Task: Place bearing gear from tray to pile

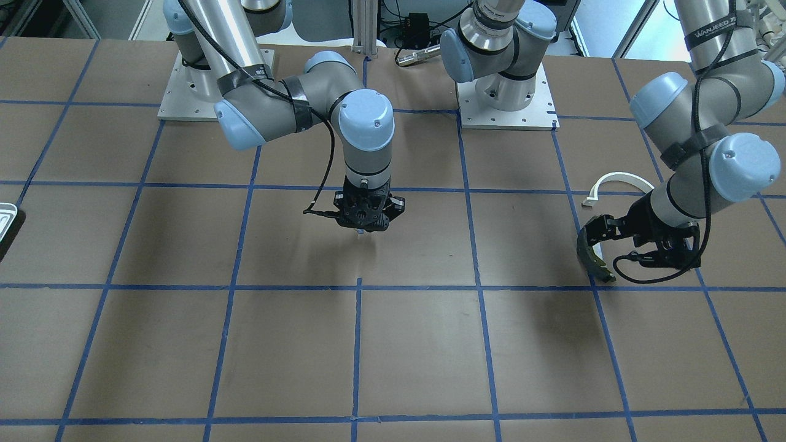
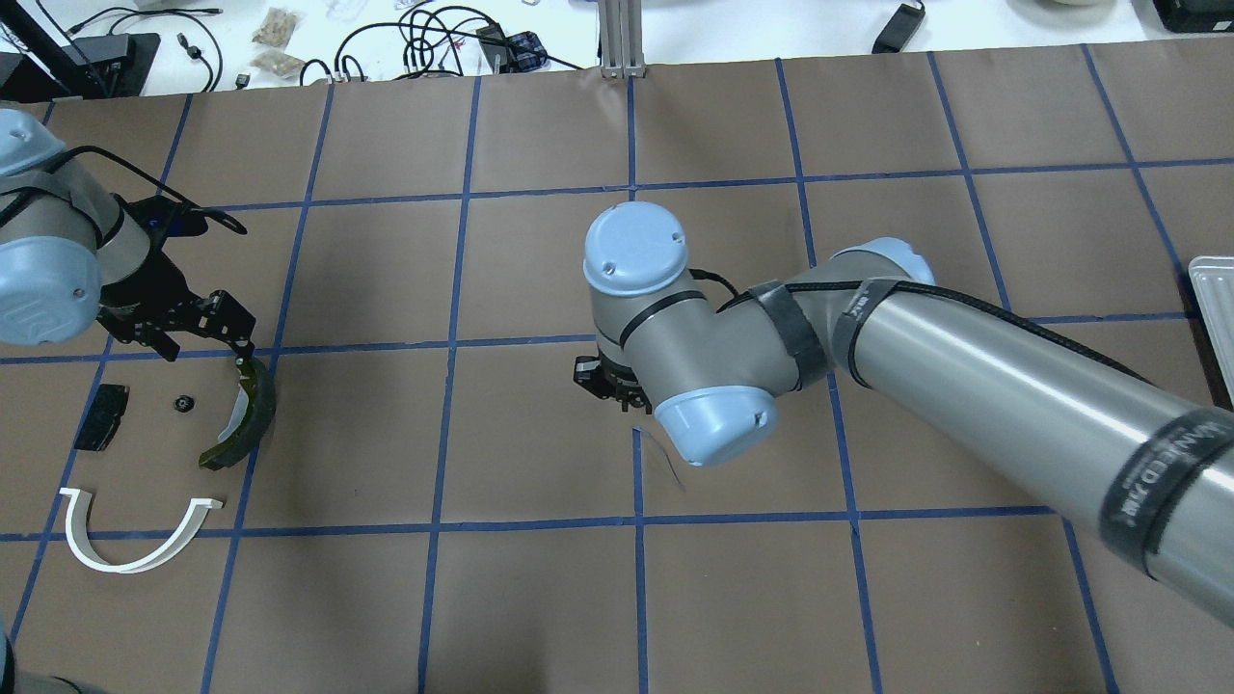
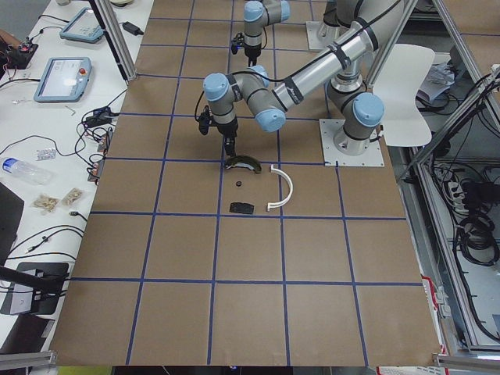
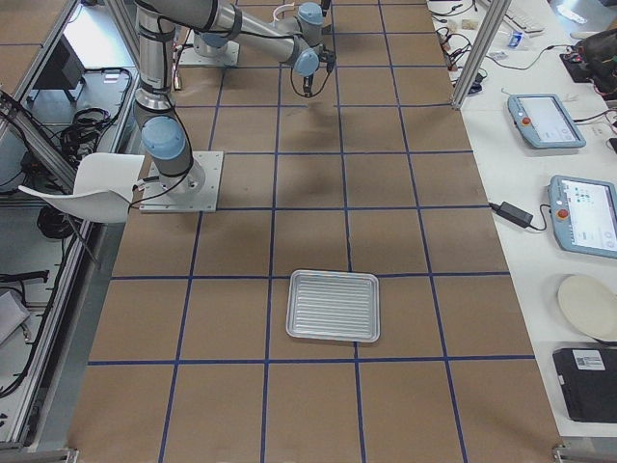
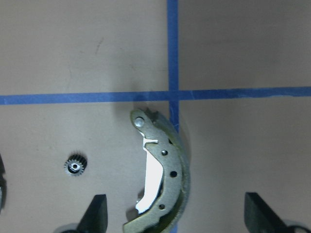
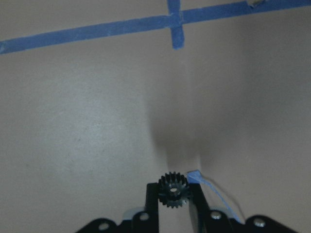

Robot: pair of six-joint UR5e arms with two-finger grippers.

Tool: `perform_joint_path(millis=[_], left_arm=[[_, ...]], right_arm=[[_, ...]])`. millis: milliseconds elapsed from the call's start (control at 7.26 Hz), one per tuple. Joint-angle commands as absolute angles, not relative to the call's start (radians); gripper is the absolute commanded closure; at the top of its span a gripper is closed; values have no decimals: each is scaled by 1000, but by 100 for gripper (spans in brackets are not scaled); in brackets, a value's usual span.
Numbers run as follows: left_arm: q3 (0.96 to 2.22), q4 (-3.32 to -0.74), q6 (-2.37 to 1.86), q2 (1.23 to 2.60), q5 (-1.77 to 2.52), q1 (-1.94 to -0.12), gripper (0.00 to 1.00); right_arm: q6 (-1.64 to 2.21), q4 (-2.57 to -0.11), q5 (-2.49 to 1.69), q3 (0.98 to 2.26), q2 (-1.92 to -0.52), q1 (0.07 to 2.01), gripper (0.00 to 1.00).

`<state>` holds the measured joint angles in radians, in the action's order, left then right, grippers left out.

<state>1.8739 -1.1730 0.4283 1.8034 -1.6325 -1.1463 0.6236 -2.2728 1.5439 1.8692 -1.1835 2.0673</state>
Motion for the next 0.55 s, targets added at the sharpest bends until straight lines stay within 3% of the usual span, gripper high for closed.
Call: perform_joint_path(millis=[0, 138, 413], left_arm=[[1873, -1181, 385, 1796, -1632, -1169, 0], [1873, -1183, 382, 1795, -1628, -1175, 0], [1879, -1186, 344, 1790, -1597, -1178, 0]], right_arm=[[556, -2324, 1554, 1864, -1167, 2072, 48], [528, -2367, 1557, 1861, -1170, 2062, 0], [427, -2343, 1559, 1844, -1230, 1953, 0]])
